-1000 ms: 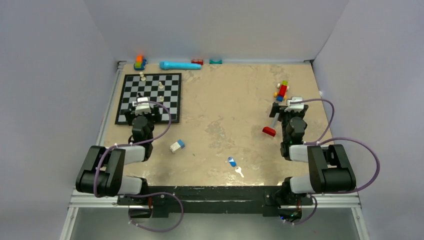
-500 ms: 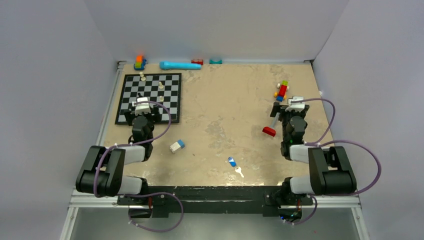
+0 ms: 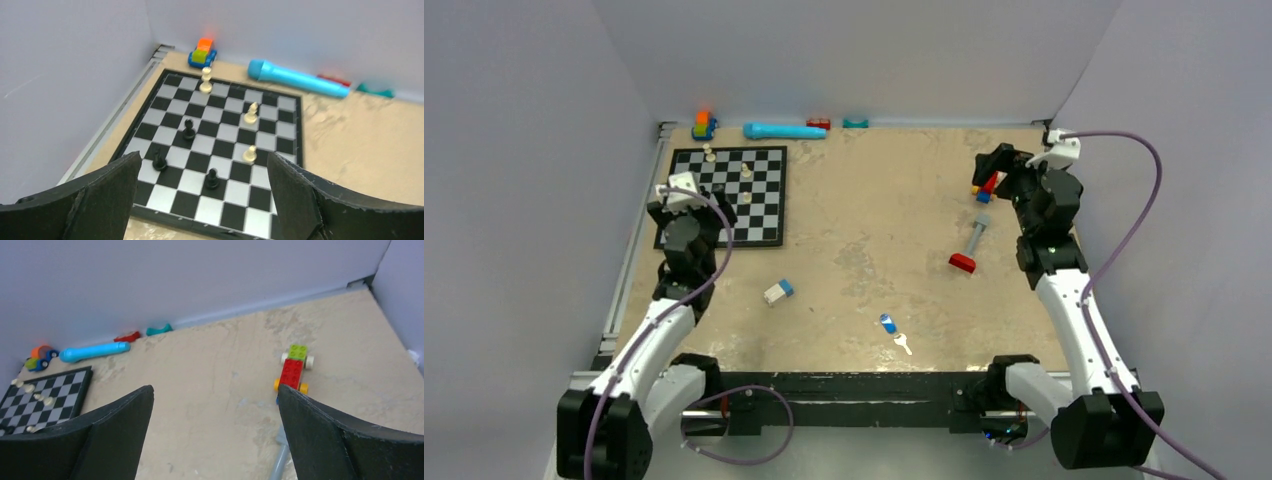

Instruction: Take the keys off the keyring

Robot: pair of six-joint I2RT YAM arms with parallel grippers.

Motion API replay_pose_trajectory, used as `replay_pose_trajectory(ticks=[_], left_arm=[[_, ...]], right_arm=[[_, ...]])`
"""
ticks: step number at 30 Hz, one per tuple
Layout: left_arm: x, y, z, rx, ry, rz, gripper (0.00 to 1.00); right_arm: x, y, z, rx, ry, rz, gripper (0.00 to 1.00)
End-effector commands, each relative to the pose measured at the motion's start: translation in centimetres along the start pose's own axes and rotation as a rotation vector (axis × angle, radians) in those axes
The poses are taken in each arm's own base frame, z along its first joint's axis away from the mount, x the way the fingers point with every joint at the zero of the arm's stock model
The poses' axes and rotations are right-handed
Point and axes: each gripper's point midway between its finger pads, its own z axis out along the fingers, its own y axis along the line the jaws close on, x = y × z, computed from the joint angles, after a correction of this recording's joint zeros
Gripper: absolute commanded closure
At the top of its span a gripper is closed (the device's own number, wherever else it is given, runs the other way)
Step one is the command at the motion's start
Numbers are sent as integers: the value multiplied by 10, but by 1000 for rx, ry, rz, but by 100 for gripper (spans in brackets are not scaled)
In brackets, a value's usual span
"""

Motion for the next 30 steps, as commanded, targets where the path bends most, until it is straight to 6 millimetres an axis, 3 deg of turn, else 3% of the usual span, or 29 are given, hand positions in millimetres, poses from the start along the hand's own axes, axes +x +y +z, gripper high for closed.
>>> replay_pose_trajectory(ticks=[1, 5, 9, 16, 20, 24, 28, 30], left_arm=[[-10, -3, -29, -39, 244, -208, 0], [0, 19, -75, -219, 478, -336, 0], [11, -18, -99, 16, 646, -325, 0], [41, -31, -144, 165, 836, -287, 0], [22, -42, -168, 289, 861, -293, 0], [-9, -36, -180, 357, 790, -214, 0], [-8, -29, -181, 368, 753, -158, 0], [-10, -41, -186, 448, 739, -178, 1]], right_arm=[[50, 9, -18, 3, 346, 103, 1], [61, 30, -39, -79, 421, 176, 3], [86, 41, -73, -46, 517, 163, 4], [143, 86, -135, -156, 710, 158, 11], [185, 92, -157, -176, 827, 161, 25], [221, 110, -170, -184, 924, 117, 30], [247, 122, -175, -166, 982, 38, 33], [260, 123, -174, -149, 1003, 0, 35]])
